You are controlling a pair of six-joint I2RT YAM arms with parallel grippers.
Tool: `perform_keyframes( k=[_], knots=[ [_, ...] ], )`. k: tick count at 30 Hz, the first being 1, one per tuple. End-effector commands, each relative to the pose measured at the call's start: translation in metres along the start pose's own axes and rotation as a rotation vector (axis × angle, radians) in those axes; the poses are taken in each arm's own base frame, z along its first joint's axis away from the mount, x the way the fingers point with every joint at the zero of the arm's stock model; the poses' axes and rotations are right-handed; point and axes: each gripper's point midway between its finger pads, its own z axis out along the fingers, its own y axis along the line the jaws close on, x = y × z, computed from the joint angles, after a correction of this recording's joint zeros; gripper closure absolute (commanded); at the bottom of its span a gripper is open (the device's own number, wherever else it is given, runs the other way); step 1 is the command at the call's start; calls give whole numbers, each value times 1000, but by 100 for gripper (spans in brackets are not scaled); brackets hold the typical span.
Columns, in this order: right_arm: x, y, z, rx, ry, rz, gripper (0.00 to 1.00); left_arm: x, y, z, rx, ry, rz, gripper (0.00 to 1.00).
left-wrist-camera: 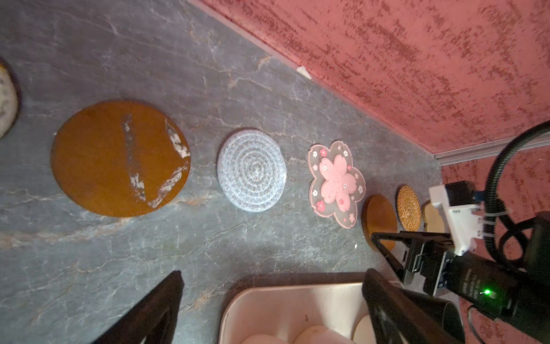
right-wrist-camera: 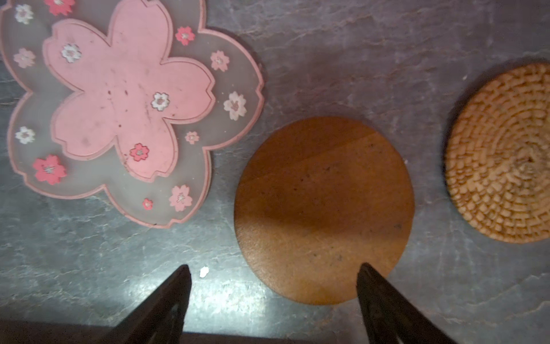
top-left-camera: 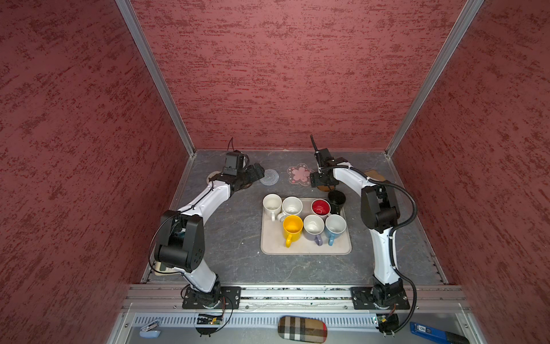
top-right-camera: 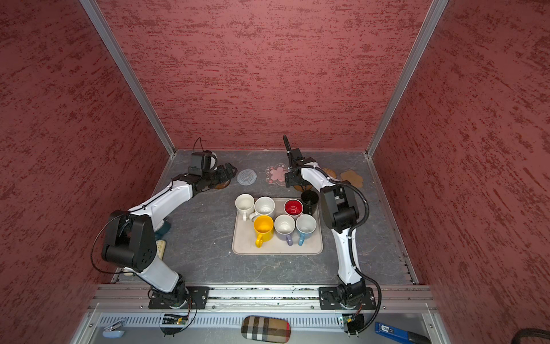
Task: Place cups on coasters
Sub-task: Move the coaster to the top-right of the table.
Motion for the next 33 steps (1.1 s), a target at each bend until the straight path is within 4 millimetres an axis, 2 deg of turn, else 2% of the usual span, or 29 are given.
perform_keyframes(
  k=[1, 9, 17, 27, 33],
  knots=[
    [-7, -5, -1, 55, -10, -19, 16, -13, -11, 8, 37, -30, -3, 5],
    [-9, -7, 6, 101, -8, -27, 17, -15, -11, 18, 49, -21, -7, 5],
    [-8, 2, 15, 80, 9, -37, 9, -12, -8, 22, 56, -12, -12, 5],
    [-4, -18, 26, 195, 21, -69, 11, -9, -6, 24, 60, -4, -16, 5],
    [-10, -26, 28, 211, 5, -56, 18, -7, -7, 23, 64, -1, -16, 5]
  ],
)
